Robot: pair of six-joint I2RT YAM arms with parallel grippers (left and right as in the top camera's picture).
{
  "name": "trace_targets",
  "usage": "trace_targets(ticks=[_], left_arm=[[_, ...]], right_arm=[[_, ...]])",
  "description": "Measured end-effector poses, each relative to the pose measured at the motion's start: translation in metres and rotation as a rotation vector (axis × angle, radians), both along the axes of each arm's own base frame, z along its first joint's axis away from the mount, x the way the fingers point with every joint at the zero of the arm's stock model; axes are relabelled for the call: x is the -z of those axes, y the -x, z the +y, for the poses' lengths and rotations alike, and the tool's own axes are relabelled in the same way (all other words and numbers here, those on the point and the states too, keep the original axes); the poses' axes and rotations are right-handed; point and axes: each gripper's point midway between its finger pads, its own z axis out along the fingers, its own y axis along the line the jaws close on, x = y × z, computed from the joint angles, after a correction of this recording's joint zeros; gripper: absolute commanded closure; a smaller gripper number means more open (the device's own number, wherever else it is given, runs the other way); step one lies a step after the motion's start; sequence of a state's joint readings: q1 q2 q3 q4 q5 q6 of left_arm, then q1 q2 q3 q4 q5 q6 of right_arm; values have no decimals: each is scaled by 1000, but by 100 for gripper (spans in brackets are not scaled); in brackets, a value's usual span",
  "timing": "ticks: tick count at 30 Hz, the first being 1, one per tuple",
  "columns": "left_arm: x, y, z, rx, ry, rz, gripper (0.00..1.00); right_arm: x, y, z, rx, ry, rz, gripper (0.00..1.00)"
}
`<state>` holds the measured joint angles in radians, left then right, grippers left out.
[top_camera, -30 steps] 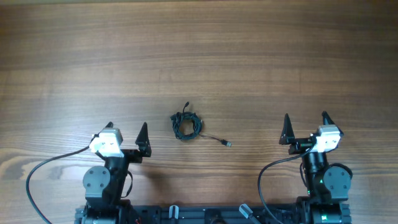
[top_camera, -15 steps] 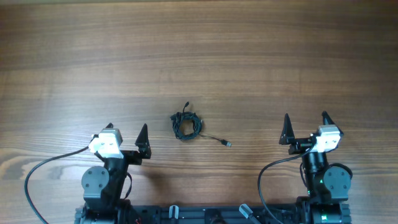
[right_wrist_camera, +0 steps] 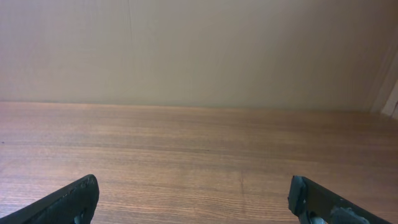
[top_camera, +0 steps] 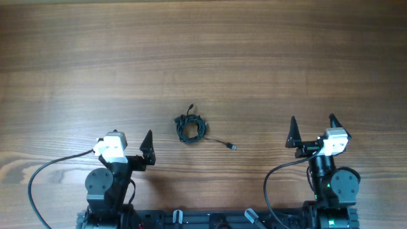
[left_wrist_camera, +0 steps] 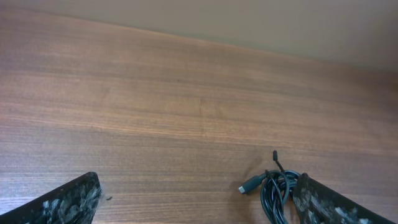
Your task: Untangle cables
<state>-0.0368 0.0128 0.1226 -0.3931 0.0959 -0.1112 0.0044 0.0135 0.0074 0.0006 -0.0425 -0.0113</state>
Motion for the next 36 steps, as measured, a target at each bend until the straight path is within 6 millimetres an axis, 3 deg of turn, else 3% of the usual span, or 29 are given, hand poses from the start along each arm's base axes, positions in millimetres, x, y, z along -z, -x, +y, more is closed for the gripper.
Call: trace_targets(ticks=[9,16,22,27,36], left_arm=[[2,2,0,0,0,13,0],[-29,4,0,0,2,-50,0],[-34,5,-7,43,14,-63,0],[-61,3,-13,73,47,-163,0],[-44,-1,-9,10,186,-62,0]], right_arm=[[0,0,0,0,0,0,0],[0,0,0,0,0,0,0],[0,0,0,0,0,0,0],[0,0,0,0,0,0,0],[0,0,0,0,0,0,0]])
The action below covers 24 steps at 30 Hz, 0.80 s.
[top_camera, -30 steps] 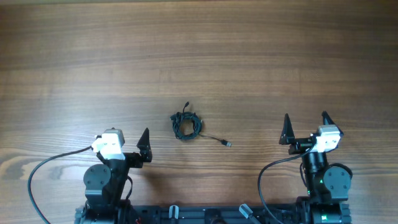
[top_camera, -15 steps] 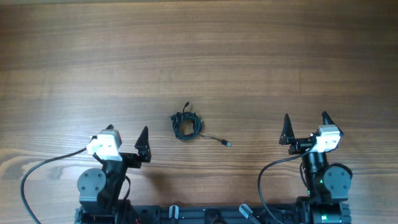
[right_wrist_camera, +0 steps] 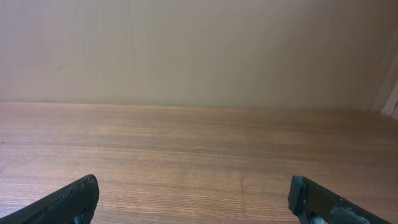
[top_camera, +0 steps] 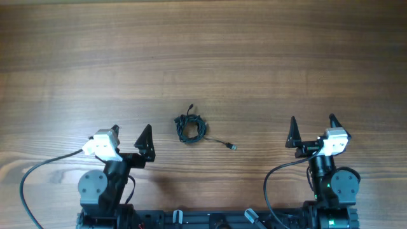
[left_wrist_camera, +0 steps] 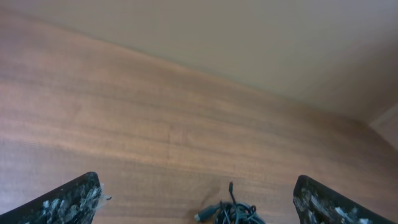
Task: Untangle cables
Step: 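Reach the left gripper to the black cable bundle and grasp it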
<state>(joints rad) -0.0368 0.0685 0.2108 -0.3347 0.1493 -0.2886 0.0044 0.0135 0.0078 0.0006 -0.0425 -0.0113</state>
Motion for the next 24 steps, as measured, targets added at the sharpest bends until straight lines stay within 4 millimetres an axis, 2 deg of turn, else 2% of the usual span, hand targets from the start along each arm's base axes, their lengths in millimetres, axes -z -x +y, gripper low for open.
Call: trace_targets(ticks=[5,7,11,13,16,18,20,22,24], left_arm=[[25,-10,1,-25,48,145,0],[22,-17,1,-28,54,198,0],[-8,-35,-3,-16,58,268,0],[-23,-45,-11,24,68,305,0],[-48,-63,-55,228,114,286,0],[-43,-66,-72,309,131,307,0],[-17,-70,-87,366,144,401,1],[-2,-73,-93,381,152,454,5],[21,-73,-99,383,176,550,9]], right_arm=[[1,0,0,0,0,2,0],[1,0,0,0,0,6,0],[2,-1,0,0,0,9,0],[2,-1,0,0,0,9,0],[2,-1,0,0,0,9,0],[2,-1,0,0,0,9,0],[2,-1,0,0,0,9,0],[2,-1,0,0,0,9,0],[2,-1,0,0,0,9,0]])
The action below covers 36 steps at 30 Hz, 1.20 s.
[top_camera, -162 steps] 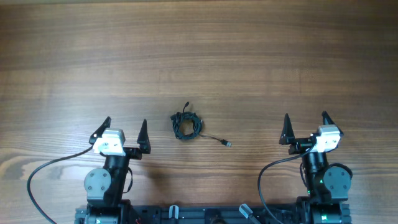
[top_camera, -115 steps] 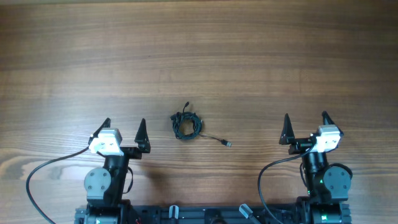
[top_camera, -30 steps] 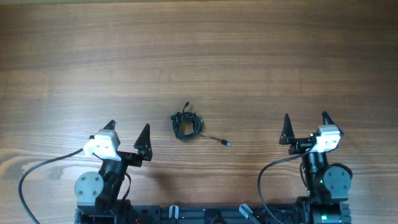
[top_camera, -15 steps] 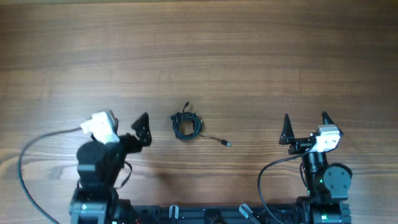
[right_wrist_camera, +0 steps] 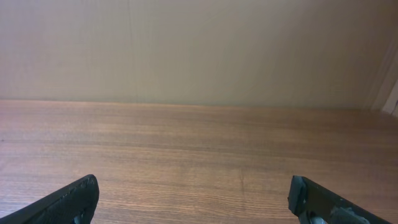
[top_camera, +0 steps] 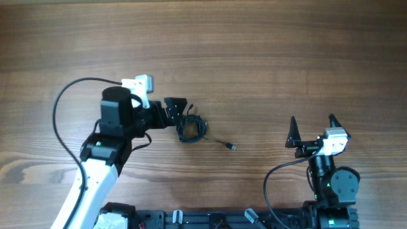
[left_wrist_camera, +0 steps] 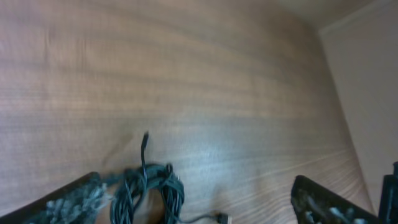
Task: Untangle cables
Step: 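Reach the left gripper to the black cable bundle and grasp it, then lift the bundle with the left gripper and bring the right gripper toward it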
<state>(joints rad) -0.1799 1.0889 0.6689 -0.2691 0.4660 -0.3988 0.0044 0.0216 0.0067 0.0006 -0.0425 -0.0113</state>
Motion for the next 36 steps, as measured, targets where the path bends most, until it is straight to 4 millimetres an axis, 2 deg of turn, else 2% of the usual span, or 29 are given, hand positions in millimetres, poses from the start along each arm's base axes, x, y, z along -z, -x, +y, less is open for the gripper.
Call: trace_targets(ticks=[3,5,12,14,16,18,20,21,23,26,31,36], left_arm=[[27,11,-12,2,-23,123,9],[49,20,-12,-67,-115,200,9],[93,29,-28,-260,-220,329,25],[117,34,-28,-360,-249,399,31],[135,37,-22,-459,-270,447,47],[143,36,-17,-523,-271,471,57],[145,35,-14,-560,-264,474,74],[145,35,-13,-567,-263,474,79],[144,33,-14,-567,-262,464,83],[131,15,-24,-443,-291,336,94],[91,3,-31,-148,-464,90,96],[63,4,-38,-22,-488,-34,96]], right_arm=[[0,0,0,0,0,0,0],[0,0,0,0,0,0,0],[0,0,0,0,0,0,0],[0,0,0,0,0,0,0],[0,0,0,0,0,0,0],[0,0,0,0,0,0,0],[0,0,0,0,0,0,0],[0,0,0,0,0,0,0],[0,0,0,0,0,0,0],[0,0,0,0,0,0,0],[0,0,0,0,0,0,0],[0,0,0,0,0,0,0]])
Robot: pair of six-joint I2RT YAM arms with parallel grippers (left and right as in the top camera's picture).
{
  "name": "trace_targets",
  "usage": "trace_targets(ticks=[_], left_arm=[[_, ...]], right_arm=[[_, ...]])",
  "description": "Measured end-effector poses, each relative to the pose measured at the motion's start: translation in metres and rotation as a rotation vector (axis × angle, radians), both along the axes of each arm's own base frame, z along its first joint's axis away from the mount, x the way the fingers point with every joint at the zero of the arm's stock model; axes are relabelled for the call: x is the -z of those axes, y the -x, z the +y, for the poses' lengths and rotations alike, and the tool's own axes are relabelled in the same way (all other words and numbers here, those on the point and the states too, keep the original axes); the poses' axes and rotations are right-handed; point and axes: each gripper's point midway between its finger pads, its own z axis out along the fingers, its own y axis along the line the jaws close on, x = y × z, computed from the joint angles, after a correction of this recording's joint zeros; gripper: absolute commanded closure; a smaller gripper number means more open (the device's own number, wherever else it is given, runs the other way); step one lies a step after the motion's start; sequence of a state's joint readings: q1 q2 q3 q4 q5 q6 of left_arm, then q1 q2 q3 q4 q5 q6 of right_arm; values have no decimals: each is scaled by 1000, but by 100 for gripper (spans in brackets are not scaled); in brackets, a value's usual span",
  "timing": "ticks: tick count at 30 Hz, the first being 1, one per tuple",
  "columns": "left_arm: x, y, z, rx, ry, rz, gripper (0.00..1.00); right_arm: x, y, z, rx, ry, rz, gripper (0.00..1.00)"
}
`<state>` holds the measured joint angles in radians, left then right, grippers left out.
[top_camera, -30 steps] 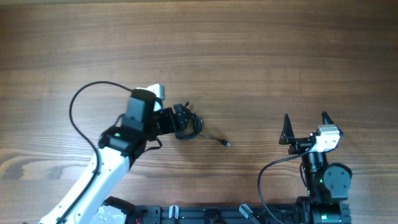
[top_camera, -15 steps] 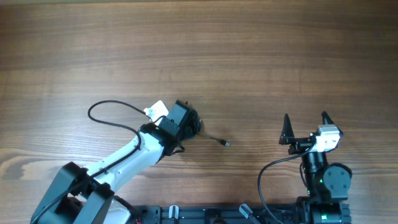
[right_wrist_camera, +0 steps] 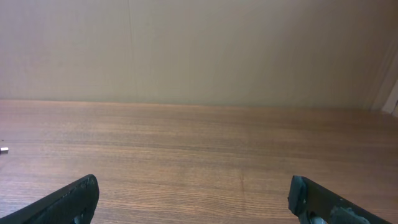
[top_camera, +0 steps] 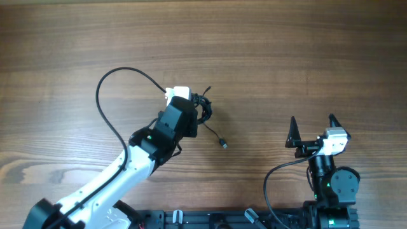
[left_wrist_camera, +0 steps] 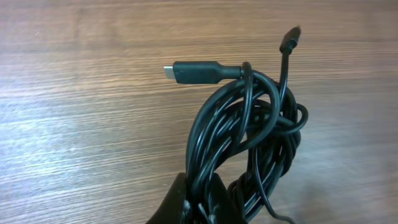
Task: Untangle cables
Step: 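Lift the bundle with the left gripper and bring the right gripper toward it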
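A black cable bundle [top_camera: 203,109] is wound into a tangled coil near the table's middle. My left gripper [left_wrist_camera: 205,202] is shut on several of its strands, and the coil [left_wrist_camera: 255,124] stands up from the jaws. One plug [left_wrist_camera: 194,71] sticks out to the left at the coil's top, and a thin end [left_wrist_camera: 290,38] points up. A loose tail with a small plug [top_camera: 222,144] trails on the wood. At the near right my right gripper [top_camera: 313,130] stands open with nothing between its fingers [right_wrist_camera: 79,194].
The left arm's own black lead [top_camera: 107,83] arcs over the wooden table [top_camera: 286,57] behind the arm. A beige wall [right_wrist_camera: 199,50] rises behind the table's far edge in the right wrist view.
My left gripper was open just left of the coil; now it is shut on the coil. The coil sits a little farther from the arms' bases, and its tail plug has shifted left.
Both grippers stood open at the near edge, the coil lying untouched in the middle. The left arm then turned a little, later reached out open beside the coil, and now grips it. The right arm has stayed still throughout.
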<state>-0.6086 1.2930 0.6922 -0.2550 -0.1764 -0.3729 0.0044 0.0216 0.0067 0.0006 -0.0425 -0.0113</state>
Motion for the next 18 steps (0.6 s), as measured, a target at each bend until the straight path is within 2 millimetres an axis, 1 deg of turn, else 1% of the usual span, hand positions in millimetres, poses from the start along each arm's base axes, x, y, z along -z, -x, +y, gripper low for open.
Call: trace_targets(ticks=[2,4,5,6,7,8,9,10,11,12,13,15,18], left_arm=[[-15,5,-6,47,38,-19,96],[-35,16,-13,106,104,-37,96],[-42,19,-15,116,122,-49,96],[-48,20,-15,124,135,-62,96],[-53,20,-15,126,144,-75,96],[-55,20,-16,125,150,-83,96],[-57,18,-17,120,161,-89,96],[-59,17,-18,111,179,-91,96],[-59,17,-18,97,192,-86,96],[-59,17,-17,69,208,-78,96],[-58,16,-15,28,228,-65,96],[-56,16,-10,-58,273,-35,96],[-52,18,-8,-132,320,7,96]], right_arm=[[0,0,0,0,0,0,0],[-10,0,-6,38,27,-43,0],[-10,0,-5,29,11,-42,0],[-8,0,4,-25,-77,-28,0],[-5,2,18,-104,-190,0,0],[-6,5,35,-202,-291,21,0],[-6,11,54,-313,-473,75,0],[-4,19,73,-420,-672,169,0],[-2,26,85,-481,-832,256,1],[-2,29,90,-508,-893,294,4],[-2,32,94,-529,-905,312,4],[1,35,98,-562,-829,312,3],[23,34,98,-533,-734,388,1]])
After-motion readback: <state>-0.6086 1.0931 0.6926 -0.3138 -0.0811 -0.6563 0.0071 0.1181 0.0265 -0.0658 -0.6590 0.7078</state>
